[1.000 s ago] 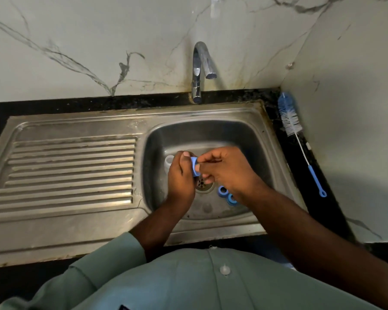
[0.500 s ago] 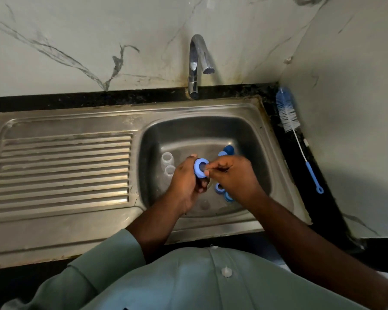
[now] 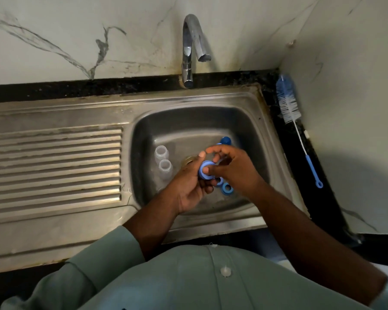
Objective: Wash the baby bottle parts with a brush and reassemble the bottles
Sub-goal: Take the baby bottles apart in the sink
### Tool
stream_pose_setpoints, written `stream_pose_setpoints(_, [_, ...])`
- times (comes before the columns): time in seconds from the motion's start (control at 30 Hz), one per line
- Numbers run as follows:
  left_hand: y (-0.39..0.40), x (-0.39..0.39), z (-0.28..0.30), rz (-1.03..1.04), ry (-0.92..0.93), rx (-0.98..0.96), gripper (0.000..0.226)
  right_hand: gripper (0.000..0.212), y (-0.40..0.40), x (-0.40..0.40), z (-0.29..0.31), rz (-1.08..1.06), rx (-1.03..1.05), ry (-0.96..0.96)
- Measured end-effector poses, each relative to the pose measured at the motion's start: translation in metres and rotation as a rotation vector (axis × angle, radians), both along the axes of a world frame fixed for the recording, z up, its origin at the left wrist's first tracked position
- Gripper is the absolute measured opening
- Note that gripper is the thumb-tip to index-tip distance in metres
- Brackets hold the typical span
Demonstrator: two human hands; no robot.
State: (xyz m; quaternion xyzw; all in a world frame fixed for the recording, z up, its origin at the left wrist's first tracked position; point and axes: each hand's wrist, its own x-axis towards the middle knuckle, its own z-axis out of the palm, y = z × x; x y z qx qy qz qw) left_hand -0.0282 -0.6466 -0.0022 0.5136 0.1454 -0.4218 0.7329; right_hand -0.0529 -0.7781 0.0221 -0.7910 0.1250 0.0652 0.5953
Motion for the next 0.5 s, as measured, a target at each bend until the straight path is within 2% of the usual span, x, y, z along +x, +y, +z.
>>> stream_pose_setpoints(0.07, [-0.001,0.004,-0.004,-0.036,0.027,-0.006,0.046,0.026,-0.006,0.004,-0.006,0.007,0.058,0.063])
stream_pose_setpoints(0.13, [-0.004,0.009,-0.01,-0.043,0.051,-0.013,0.049,0.024,-0.013,0.008,-0.011,0.061,0.005,0.054])
stream_pose_setpoints(0.27, [-0.017,0.015,-0.018,0.083,0.16,-0.034,0.047,0.042,-0.023,0.012,-0.018,0.231,-0.11,0.034])
stream_pose_setpoints(0.37, [-0.026,0.016,-0.025,0.05,0.159,-0.008,0.05,0.048,-0.028,0.014,-0.032,0.223,-0.161,0.033])
stream_pose_setpoints(0.5, [-0.028,0.02,-0.034,0.041,0.129,0.086,0.05,0.043,-0.041,0.019,-0.043,0.184,0.023,0.063])
